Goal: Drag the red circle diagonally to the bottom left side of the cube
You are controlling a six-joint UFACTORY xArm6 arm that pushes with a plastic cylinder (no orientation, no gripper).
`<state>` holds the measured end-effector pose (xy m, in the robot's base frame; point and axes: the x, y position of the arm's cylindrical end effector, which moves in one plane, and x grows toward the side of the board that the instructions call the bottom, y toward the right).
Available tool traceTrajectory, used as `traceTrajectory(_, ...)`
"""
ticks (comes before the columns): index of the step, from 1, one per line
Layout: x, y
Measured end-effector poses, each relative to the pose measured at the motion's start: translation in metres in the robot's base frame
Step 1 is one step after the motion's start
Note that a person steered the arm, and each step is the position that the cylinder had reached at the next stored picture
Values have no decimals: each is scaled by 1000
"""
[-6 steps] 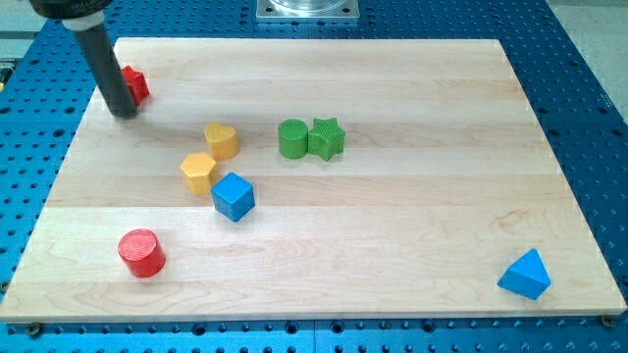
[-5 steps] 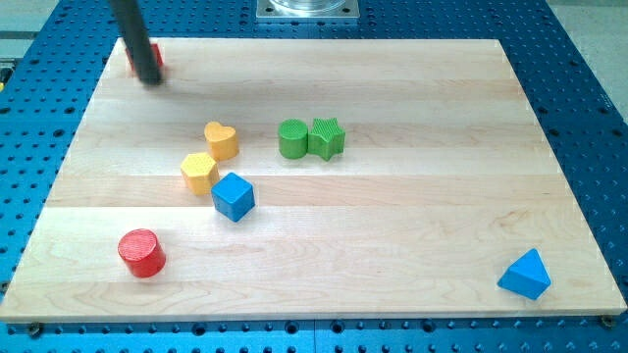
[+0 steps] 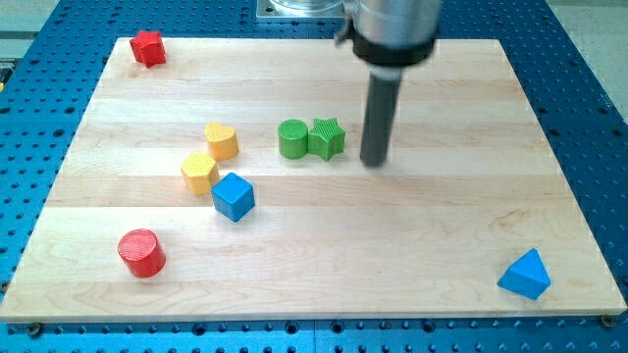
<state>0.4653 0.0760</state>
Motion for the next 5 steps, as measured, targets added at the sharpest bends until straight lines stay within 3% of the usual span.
traceTrajectory(2,117,-115)
traceTrajectory(3,153,-162)
traceTrajectory(5,138,-235)
